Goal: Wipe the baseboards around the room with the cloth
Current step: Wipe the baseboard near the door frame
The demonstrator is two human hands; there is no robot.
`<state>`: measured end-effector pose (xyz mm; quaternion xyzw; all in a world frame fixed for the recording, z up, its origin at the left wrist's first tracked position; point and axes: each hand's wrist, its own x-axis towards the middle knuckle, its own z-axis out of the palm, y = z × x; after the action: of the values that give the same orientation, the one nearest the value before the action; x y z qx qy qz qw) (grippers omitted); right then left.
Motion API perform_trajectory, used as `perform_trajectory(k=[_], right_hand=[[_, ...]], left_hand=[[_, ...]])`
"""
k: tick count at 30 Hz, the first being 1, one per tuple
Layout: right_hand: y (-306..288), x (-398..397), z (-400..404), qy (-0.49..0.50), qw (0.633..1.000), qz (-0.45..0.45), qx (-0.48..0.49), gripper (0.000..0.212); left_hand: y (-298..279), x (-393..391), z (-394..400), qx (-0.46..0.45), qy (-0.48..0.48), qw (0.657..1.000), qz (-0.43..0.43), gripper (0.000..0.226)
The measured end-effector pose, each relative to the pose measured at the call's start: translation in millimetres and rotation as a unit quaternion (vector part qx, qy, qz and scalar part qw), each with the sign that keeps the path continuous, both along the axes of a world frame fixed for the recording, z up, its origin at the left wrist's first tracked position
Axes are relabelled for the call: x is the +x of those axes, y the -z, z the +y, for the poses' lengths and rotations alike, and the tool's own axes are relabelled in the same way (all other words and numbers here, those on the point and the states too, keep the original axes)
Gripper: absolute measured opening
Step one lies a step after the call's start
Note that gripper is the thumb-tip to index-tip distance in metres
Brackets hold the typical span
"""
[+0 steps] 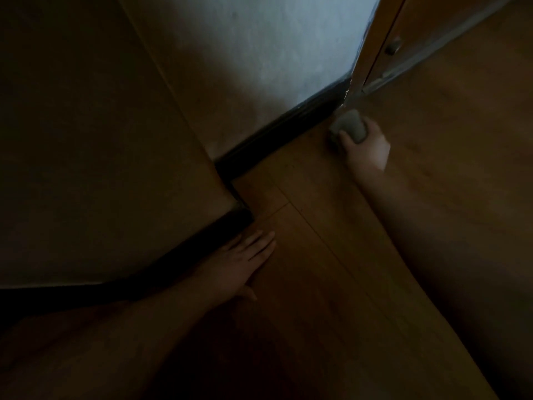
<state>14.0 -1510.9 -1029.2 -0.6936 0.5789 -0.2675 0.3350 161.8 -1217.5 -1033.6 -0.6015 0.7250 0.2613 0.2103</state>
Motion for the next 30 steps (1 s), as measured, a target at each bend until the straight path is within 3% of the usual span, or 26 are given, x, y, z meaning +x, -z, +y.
perform_trajectory(k=[8, 14, 24, 30], right_hand=[[-26, 33, -48, -0.007, 0.998, 0.021, -0.059, 0.059], [-12, 38, -28, 0.006, 1.0, -0.025, 0.005, 0.064], [-3, 68, 90, -0.15, 0.986, -0.064, 0.036, 0.054], [-1, 78, 121, -0.254, 0.962, -0.08, 0.056, 0.049]], left_hand=[[-2, -2, -2, 0.005, -0.014, 1.0, 0.017, 0.11], [-1, 0, -4, 0.014, -0.018, 0.999, 0.033, 0.109], [-1, 3, -2, 0.003, -0.011, 0.999, 0.033, 0.108], [-4, 3, -1, -0.005, -0.01, 0.999, 0.03, 0.107]])
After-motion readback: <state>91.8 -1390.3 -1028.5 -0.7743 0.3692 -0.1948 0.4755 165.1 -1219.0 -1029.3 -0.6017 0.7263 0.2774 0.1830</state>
